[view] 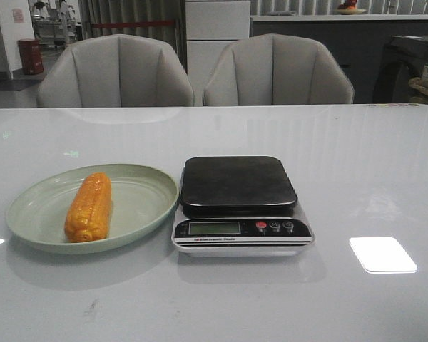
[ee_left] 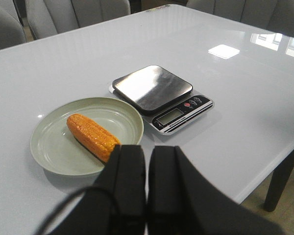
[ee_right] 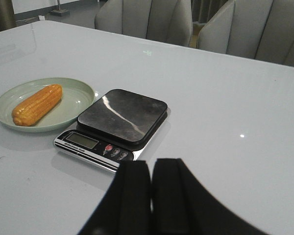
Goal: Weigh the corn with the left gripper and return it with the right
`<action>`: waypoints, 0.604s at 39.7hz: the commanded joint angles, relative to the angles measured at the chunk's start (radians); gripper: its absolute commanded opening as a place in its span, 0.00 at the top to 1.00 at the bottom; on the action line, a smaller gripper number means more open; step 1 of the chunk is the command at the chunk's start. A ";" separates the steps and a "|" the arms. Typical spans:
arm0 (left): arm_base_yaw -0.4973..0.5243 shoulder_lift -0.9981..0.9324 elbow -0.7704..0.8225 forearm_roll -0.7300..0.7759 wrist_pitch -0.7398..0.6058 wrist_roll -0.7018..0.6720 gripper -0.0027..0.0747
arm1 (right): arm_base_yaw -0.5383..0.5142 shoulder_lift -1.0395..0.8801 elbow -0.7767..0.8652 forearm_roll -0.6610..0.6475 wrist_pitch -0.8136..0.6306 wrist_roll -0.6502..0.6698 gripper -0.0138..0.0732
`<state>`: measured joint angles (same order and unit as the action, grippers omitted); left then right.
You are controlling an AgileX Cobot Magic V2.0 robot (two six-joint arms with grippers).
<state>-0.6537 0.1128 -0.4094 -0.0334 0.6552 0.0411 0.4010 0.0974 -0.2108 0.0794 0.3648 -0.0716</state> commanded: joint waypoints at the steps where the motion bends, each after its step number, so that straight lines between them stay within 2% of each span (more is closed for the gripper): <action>1: -0.004 0.010 -0.024 -0.007 -0.081 0.000 0.82 | -0.007 0.009 -0.027 0.002 -0.082 -0.010 0.66; 13: 0.019 0.010 0.003 0.011 -0.076 0.000 0.82 | -0.007 0.009 -0.027 0.002 -0.082 -0.010 0.66; 24: 0.265 0.010 0.108 0.019 -0.331 0.000 0.82 | -0.007 0.009 -0.027 0.002 -0.082 -0.010 0.66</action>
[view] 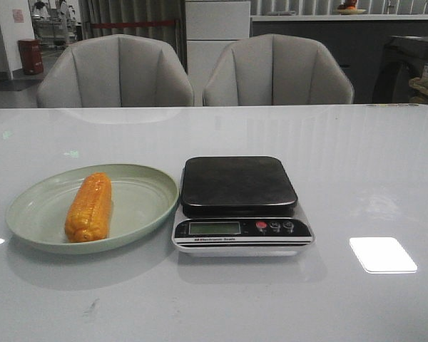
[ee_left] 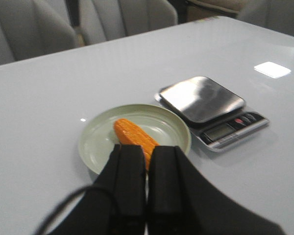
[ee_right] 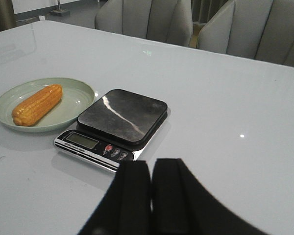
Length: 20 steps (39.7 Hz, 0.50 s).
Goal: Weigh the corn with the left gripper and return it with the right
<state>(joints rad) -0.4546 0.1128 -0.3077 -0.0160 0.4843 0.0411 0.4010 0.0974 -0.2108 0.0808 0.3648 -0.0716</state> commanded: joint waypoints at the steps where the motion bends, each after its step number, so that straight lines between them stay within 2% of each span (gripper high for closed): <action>1: 0.096 0.010 0.024 0.001 -0.190 0.000 0.82 | -0.007 0.009 -0.027 0.001 -0.082 -0.010 0.66; 6: 0.198 -0.003 0.106 0.001 -0.298 0.000 0.82 | -0.007 0.009 -0.027 0.001 -0.082 -0.010 0.66; 11: 0.245 -0.059 0.178 0.001 -0.385 0.000 0.82 | -0.007 0.009 -0.027 0.001 -0.082 -0.010 0.66; 20: 0.367 -0.131 0.293 -0.006 -0.443 0.000 0.82 | -0.007 0.009 -0.027 0.001 -0.082 -0.010 0.66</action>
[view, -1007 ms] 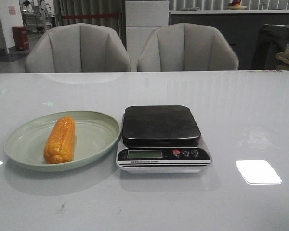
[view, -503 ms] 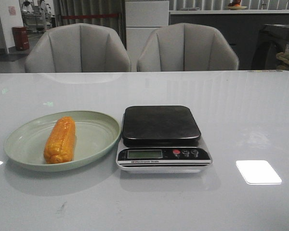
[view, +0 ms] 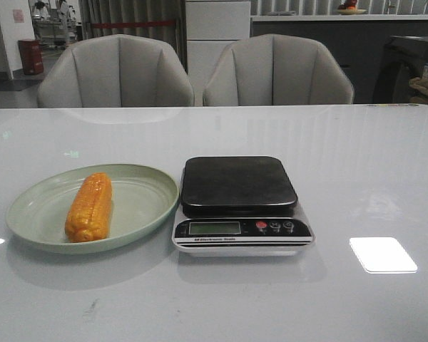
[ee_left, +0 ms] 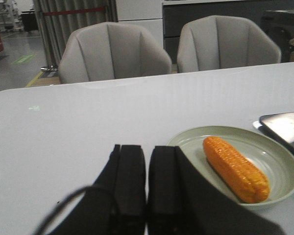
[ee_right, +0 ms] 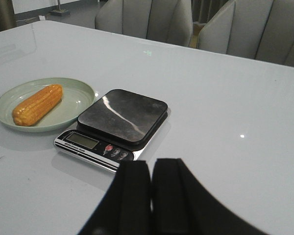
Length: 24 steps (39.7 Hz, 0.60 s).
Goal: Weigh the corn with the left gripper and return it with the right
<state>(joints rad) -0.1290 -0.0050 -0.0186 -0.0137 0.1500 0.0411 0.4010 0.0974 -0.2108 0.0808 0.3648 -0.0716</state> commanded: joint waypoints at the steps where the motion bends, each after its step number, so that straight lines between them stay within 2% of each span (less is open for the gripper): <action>1: 0.057 -0.019 0.012 -0.008 -0.119 -0.002 0.82 | -0.007 0.009 -0.027 0.001 -0.082 -0.010 0.66; 7: 0.115 -0.022 0.057 -0.014 -0.170 -0.041 0.82 | -0.007 0.009 -0.027 0.001 -0.082 -0.010 0.66; 24: 0.117 -0.022 0.057 -0.014 -0.177 -0.041 0.82 | -0.007 0.009 -0.027 0.001 -0.082 -0.010 0.66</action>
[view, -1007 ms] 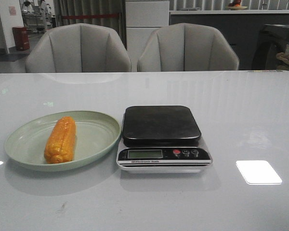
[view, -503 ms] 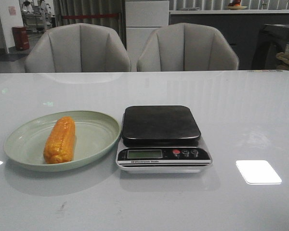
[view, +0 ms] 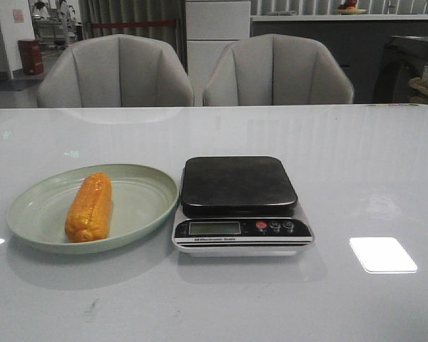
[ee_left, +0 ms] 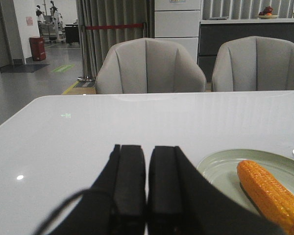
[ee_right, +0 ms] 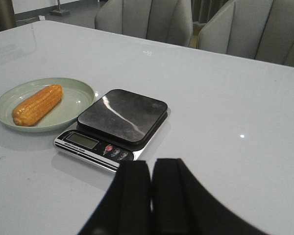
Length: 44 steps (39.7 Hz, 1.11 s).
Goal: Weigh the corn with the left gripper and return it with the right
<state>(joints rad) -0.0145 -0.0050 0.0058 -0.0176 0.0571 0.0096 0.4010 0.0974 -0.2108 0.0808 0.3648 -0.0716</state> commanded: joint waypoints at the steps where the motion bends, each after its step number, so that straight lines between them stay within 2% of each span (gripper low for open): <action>1: 0.002 -0.022 0.032 -0.010 -0.084 -0.010 0.82 | -0.007 0.009 -0.027 0.001 -0.082 -0.010 0.66; 34: 0.002 -0.022 0.032 -0.010 -0.084 -0.010 0.82 | -0.011 0.009 -0.015 0.000 -0.093 -0.010 0.66; 44: 0.002 -0.022 0.032 -0.010 -0.084 -0.010 0.82 | -0.186 0.009 0.048 -0.026 -0.190 -0.010 0.66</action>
<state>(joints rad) -0.0145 -0.0050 0.0058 -0.0189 0.0564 0.0096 0.2742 0.0974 -0.1594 0.0670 0.3036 -0.0716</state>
